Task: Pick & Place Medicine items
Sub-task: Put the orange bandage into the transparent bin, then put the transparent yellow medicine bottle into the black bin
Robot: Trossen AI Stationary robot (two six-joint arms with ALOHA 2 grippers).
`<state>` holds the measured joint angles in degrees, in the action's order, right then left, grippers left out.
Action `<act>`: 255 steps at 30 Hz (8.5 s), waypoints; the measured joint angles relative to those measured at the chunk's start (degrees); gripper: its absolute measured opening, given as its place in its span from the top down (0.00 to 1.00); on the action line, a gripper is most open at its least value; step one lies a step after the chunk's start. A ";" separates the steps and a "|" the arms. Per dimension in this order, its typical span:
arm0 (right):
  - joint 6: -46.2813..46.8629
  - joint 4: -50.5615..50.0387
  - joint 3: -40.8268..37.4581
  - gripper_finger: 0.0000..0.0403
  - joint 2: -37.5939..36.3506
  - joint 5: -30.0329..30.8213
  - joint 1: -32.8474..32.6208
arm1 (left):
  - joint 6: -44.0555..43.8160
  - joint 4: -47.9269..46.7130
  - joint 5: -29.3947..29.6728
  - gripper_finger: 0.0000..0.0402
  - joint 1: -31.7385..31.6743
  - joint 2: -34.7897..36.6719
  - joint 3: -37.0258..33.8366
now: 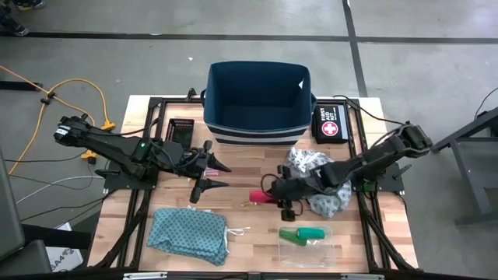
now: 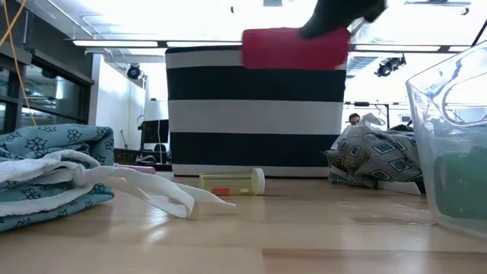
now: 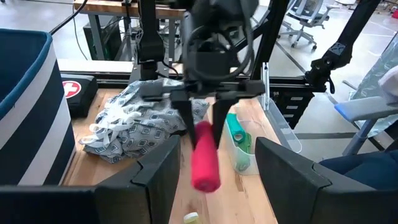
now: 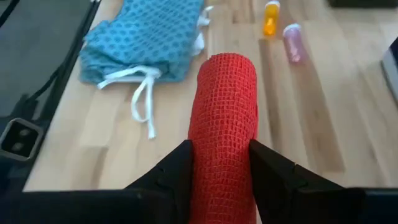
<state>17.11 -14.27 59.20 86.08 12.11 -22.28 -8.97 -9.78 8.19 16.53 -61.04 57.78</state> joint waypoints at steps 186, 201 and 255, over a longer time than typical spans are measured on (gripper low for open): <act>12.58 -23.43 -19.67 0.54 -42.81 14.72 13.79 | -0.02 -0.02 0.00 0.50 -0.01 0.02 0.02; 12.58 -23.21 -19.65 0.54 -42.70 14.72 13.79 | -0.02 -0.02 0.00 0.50 -0.02 0.02 0.02; 12.58 -22.79 -19.63 0.54 -42.66 14.73 13.77 | -15.47 -12.76 2.05 0.50 -1.15 -2.91 0.07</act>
<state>29.69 -37.06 39.57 43.42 26.83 -8.51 -24.45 -22.54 10.24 15.38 -63.95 57.84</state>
